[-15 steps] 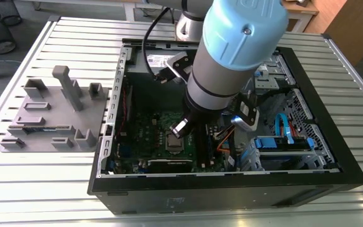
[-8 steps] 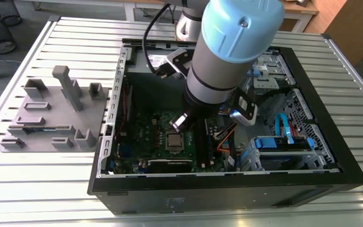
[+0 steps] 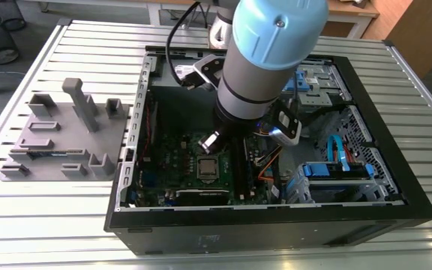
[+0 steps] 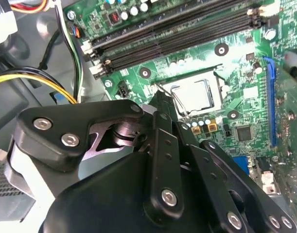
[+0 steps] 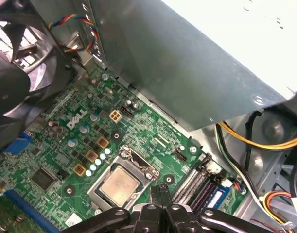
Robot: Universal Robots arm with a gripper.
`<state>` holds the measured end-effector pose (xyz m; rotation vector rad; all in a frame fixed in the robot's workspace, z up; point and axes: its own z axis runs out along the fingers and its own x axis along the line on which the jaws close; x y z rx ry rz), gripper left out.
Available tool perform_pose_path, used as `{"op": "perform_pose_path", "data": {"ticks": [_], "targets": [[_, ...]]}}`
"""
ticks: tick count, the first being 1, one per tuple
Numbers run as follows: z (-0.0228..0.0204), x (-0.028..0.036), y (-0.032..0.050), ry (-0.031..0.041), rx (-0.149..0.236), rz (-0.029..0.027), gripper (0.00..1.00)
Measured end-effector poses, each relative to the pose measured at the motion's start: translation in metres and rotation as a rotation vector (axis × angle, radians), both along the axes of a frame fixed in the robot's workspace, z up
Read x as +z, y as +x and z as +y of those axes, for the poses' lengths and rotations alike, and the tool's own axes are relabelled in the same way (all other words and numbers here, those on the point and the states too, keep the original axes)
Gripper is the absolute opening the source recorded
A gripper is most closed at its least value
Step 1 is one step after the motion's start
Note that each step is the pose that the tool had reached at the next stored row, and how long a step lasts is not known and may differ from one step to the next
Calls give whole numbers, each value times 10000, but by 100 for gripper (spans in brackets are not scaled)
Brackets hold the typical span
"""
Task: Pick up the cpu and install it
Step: 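Install the first cpu locking lever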
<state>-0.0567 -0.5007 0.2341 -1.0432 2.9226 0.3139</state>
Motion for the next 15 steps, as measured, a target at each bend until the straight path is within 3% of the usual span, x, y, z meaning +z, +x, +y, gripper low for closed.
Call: {"op": "perform_pose_path", "data": {"ticks": [5, 15], "targets": [[0, -50, -19, -31, 1, -48, 11], [-52, -120, -29, -90, 0, -49, 11]]}}
